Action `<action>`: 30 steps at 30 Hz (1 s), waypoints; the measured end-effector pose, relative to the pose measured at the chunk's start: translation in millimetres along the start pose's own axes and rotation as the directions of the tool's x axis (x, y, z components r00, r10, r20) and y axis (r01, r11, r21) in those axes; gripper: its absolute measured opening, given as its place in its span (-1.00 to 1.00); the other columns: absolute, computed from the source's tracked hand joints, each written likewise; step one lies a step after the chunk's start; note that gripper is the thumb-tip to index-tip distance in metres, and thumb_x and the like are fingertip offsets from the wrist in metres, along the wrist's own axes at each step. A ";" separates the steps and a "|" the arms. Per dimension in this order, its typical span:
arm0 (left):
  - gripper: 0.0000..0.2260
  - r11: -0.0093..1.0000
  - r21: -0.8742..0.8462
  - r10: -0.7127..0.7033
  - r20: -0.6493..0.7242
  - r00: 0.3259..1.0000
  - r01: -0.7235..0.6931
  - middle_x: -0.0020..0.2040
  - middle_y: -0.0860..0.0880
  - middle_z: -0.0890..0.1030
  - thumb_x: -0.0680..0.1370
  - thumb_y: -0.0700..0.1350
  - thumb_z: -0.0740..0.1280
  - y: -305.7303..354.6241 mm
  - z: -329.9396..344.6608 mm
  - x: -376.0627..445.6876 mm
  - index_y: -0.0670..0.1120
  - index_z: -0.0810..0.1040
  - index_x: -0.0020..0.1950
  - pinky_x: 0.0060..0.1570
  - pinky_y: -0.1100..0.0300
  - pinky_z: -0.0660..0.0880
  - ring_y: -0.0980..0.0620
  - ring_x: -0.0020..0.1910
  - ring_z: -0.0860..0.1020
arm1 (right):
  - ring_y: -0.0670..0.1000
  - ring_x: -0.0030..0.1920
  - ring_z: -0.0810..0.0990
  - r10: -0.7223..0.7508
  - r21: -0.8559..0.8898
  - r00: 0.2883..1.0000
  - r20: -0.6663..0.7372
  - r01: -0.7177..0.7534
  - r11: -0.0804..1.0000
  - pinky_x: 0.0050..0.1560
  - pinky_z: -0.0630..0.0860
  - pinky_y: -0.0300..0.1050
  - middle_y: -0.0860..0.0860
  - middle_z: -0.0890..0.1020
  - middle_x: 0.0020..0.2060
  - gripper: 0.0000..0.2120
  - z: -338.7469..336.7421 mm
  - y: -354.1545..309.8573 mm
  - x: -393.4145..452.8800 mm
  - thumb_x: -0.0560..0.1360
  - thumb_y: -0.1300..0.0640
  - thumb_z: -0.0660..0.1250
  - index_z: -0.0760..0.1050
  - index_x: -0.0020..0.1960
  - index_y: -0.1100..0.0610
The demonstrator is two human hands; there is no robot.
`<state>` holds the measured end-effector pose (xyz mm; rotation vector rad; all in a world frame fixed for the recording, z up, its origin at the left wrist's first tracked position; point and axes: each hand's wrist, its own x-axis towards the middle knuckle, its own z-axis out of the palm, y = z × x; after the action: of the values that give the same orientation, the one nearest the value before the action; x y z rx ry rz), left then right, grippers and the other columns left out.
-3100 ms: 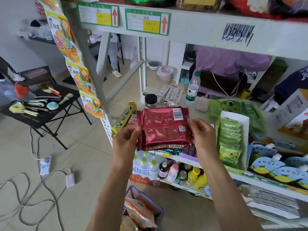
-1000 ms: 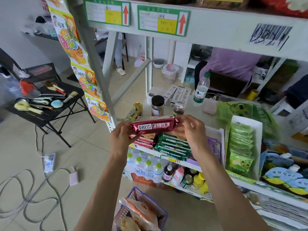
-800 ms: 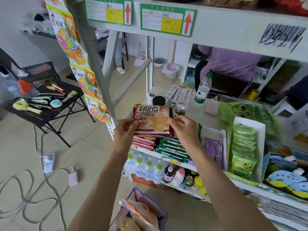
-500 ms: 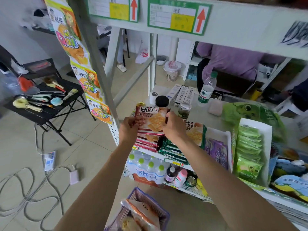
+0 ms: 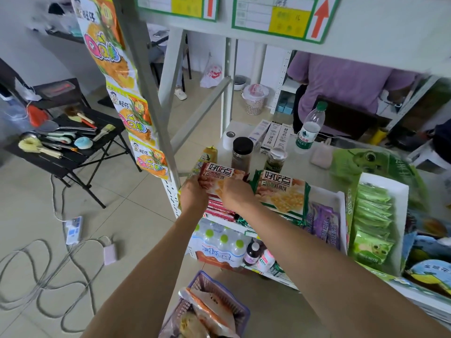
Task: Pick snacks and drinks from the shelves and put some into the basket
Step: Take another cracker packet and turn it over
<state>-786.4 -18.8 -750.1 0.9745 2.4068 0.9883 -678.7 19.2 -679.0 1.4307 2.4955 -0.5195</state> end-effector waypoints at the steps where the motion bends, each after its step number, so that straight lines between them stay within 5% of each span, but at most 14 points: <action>1: -0.69 1.000 0.013 0.018 0.000 1.000 -0.018 -0.04 -0.14 0.63 0.48 -0.32 0.15 0.8 -0.2 -0.2 -0.12 0.56 0.11 -0.12 0.02 0.54 -0.18 -0.08 0.59 | 0.16 0.06 0.63 0.007 -0.010 1.000 -0.003 -0.007 1.000 -0.03 0.52 -0.03 0.16 0.64 0.06 -0.78 1.0 -1.9 0.0 0.52 0.35 0.22 0.51 0.15 0.27; 9: -0.54 0.999 -0.025 0.040 -0.014 0.999 -0.040 0.21 -0.16 0.55 0.54 -0.31 0.22 -11.3 -3.3 -9.2 -0.05 0.45 0.43 0.11 0.04 0.47 -0.18 0.14 0.55 | 0.16 0.11 0.61 -0.075 -0.144 0.989 -0.128 0.057 0.988 0.10 0.58 0.03 0.16 0.62 0.08 -0.77 -1.3 -9.1 -9.9 0.53 0.38 0.22 0.55 0.13 0.26; 14: -0.66 0.956 -0.195 0.163 -0.274 0.948 -0.221 0.20 -0.14 0.54 0.52 -0.29 0.36 -41.2 -6.8 -39.2 -0.17 0.53 0.30 0.13 0.01 0.48 -0.13 0.16 0.52 | 0.18 0.13 0.56 -0.147 -0.137 0.972 -0.181 0.123 0.983 0.16 0.54 0.04 0.19 0.59 0.09 -0.74 1.4 -9.7 -12.5 0.52 0.42 0.24 0.54 0.17 0.27; 17: -0.61 0.970 -0.223 0.021 -0.318 0.948 -0.096 0.22 -0.16 0.49 0.50 -0.20 0.45 -59.9 -4.6 -51.5 -0.19 0.49 0.31 0.06 0.16 0.39 -0.14 0.17 0.50 | 0.20 0.16 0.51 -0.179 -0.073 0.967 -0.179 0.169 0.983 0.13 0.54 0.07 0.20 0.50 0.17 -0.65 9.9 -12.1 -9.2 0.53 0.39 0.23 0.43 0.30 0.25; 21: -0.44 0.951 -0.259 -0.214 -0.155 0.965 0.169 0.33 -0.19 0.40 0.48 -0.10 0.48 -69.3 0.5 -44.6 -0.18 0.37 0.40 0.09 0.19 0.30 -0.15 0.27 0.42 | 0.18 0.26 0.46 -0.238 -0.092 0.952 -0.193 0.224 0.970 0.17 0.50 0.15 0.16 0.41 0.31 -0.59 32.8 -16.1 0.4 0.55 0.25 0.25 0.34 0.40 0.15; 30: -0.65 0.953 -0.236 -0.237 -0.183 0.954 0.191 0.15 -0.16 0.48 0.47 -0.19 0.42 -61.8 14.9 -6.6 -0.22 0.41 0.20 -0.09 0.09 0.38 -0.20 0.06 0.51 | 0.16 0.43 0.30 -0.243 -0.084 0.931 -0.272 0.229 0.970 0.26 0.47 0.18 0.11 0.26 0.49 -0.48 58.5 -8.5 8.6 0.51 0.26 0.31 0.32 0.44 0.09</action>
<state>-802.1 -48.4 -804.5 0.5408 2.4400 1.2911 -689.6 -1.8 -733.9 1.2686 2.9060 -0.3066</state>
